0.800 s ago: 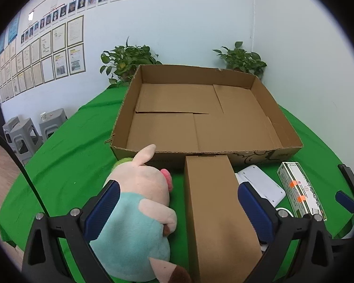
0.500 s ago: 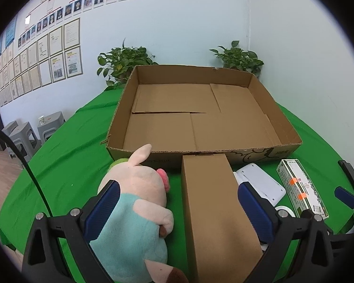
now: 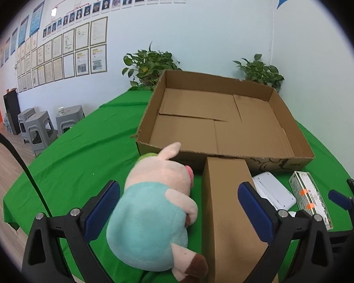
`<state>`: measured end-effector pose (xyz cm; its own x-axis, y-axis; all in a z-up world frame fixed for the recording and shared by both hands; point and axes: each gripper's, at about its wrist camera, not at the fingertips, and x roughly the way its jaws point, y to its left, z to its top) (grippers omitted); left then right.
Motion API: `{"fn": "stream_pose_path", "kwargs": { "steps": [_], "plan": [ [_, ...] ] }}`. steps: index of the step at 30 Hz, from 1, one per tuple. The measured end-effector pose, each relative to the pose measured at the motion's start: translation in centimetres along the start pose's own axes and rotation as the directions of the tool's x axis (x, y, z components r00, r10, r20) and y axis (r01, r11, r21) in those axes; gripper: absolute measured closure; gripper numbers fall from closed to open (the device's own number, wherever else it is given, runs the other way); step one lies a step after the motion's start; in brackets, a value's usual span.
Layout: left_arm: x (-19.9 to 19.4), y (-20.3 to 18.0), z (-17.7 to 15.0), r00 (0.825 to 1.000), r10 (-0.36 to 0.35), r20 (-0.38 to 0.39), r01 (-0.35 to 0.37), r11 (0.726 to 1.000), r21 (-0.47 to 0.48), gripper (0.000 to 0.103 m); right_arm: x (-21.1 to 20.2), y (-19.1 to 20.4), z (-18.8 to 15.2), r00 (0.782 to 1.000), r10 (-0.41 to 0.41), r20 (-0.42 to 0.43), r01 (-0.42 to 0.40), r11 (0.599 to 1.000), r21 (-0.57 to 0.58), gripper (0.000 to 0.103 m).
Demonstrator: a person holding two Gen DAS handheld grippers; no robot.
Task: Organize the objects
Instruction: 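Move the left tool toward the plush pig and open its fingers, then grasp the plush pig with the left tool and lift it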
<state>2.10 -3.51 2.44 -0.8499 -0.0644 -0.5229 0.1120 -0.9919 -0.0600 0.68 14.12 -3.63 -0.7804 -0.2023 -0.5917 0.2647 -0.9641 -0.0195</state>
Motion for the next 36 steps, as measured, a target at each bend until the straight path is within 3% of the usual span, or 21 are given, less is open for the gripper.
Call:
{"fn": "stream_pose_path", "kwargs": {
  "steps": [7, 13, 16, 20, 27, 28, 29, 30, 31, 32, 33, 34, 36],
  "plan": [
    [1.3, -1.4, 0.4, 0.999, -0.041, 0.015, 0.041, 0.999, 0.008, 0.003, 0.3, -0.5, -0.6, 0.999, -0.026, -0.019, 0.026, 1.0, 0.004, 0.0],
    [2.4, -2.9, -0.2, 1.0, -0.016, 0.023, 0.015, 0.999, 0.034, 0.003, -0.1, -1.9, -1.0, 0.998, -0.063, -0.018, 0.063, 0.997, 0.034, 0.0],
    [2.7, -3.0, -0.3, 0.999, -0.047, 0.005, 0.047, 0.999, 0.025, 0.003, -0.2, -2.3, -1.1, 0.997, -0.069, -0.016, 0.07, 0.997, 0.042, 0.0],
    [3.2, -3.1, -0.6, 0.997, -0.072, -0.04, 0.074, 0.996, 0.04, 0.003, -0.6, -2.4, -1.2, 0.998, -0.069, 0.012, 0.068, 0.997, 0.039, 0.0],
    [2.5, -2.6, -0.6, 0.997, -0.08, -0.008, 0.081, 0.996, 0.047, 0.005, -2.1, -2.2, -0.9, 0.995, -0.015, 0.095, 0.013, 1.0, 0.024, 0.001],
    [2.5, -2.4, -0.5, 0.997, -0.078, -0.003, 0.078, 0.996, 0.044, 0.009, -2.4, -2.3, -0.8, 0.994, -0.006, 0.11, 0.003, 0.999, 0.033, 0.003],
    [2.5, -2.2, -0.5, 0.997, -0.081, -0.002, 0.081, 0.996, 0.043, 0.023, -2.8, -2.4, -0.8, 0.992, -0.002, 0.13, -0.004, 0.999, 0.043, 0.013],
    [2.6, -2.0, -0.5, 0.996, -0.084, -0.01, 0.084, 0.996, 0.038, 0.044, -3.2, -2.4, -0.7, 0.989, 0.009, 0.146, -0.016, 0.999, 0.051, 0.019],
    [2.8, -1.8, -0.5, 0.996, -0.085, -0.023, 0.086, 0.996, 0.027, 0.056, -3.4, -2.5, -0.6, 0.988, 0.016, 0.153, -0.024, 0.998, 0.055, 0.04],
    [3.0, -1.6, -0.5, 0.996, -0.086, -0.037, 0.086, 0.996, 0.022, 0.081, -3.6, -2.6, -0.5, 0.988, 0.016, 0.154, -0.025, 0.998, 0.058, 0.062],
    [3.2, -1.4, -0.5, 0.995, -0.08, -0.051, 0.081, 0.996, 0.021, 0.097, -3.7, -2.6, -0.4, 0.988, 0.016, 0.152, -0.026, 0.998, 0.061, 0.072],
    [3.2, -1.2, -0.6, 0.996, -0.07, -0.055, 0.071, 0.997, 0.022, 0.096, -3.7, -2.7, -0.3, 0.988, 0.019, 0.151, -0.029, 0.998, 0.063, 0.081],
    [2.9, -0.7, -0.6, 0.997, -0.073, -0.032, 0.073, 0.997, 0.019, 0.096, -3.6, -2.5, -0.1, 0.989, 0.045, 0.138, -0.053, 0.997, 0.052, 0.081]
  ]
}}
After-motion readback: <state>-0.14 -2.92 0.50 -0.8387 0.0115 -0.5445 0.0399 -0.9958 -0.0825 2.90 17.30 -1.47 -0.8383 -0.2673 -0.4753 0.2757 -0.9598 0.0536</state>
